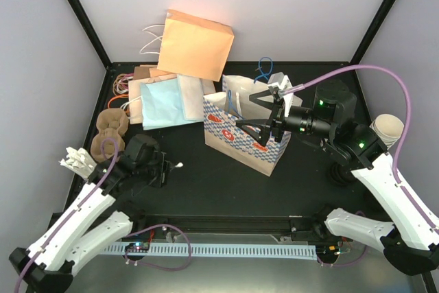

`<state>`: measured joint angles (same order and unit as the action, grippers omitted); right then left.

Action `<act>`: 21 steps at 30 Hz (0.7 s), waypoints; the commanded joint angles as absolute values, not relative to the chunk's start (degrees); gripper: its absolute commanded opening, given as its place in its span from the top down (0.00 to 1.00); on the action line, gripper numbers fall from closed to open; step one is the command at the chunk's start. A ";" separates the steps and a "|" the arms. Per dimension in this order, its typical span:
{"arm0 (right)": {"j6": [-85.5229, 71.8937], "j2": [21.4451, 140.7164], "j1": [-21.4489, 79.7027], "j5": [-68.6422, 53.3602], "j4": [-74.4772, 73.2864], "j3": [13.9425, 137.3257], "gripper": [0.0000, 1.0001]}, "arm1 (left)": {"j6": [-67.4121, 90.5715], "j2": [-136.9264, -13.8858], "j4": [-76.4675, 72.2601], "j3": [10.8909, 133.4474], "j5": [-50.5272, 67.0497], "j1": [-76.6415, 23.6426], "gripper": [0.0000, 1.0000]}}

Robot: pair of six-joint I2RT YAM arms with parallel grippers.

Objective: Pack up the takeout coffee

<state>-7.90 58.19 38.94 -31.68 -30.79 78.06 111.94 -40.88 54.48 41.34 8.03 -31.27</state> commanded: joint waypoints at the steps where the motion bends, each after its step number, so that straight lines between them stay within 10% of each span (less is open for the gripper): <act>1: -8.18 57.90 39.16 -32.06 -29.04 77.48 0.00 | 113.97 -37.48 55.73 43.47 3.19 -31.67 0.98; 14: -8.17 58.28 39.13 -31.77 -29.22 77.96 0.00 | 98.56 -45.31 57.18 65.26 0.18 -32.84 0.99; 21: -8.89 57.23 39.17 -27.17 -29.10 77.48 0.00 | 65.93 -48.42 23.40 63.89 7.69 -32.80 0.99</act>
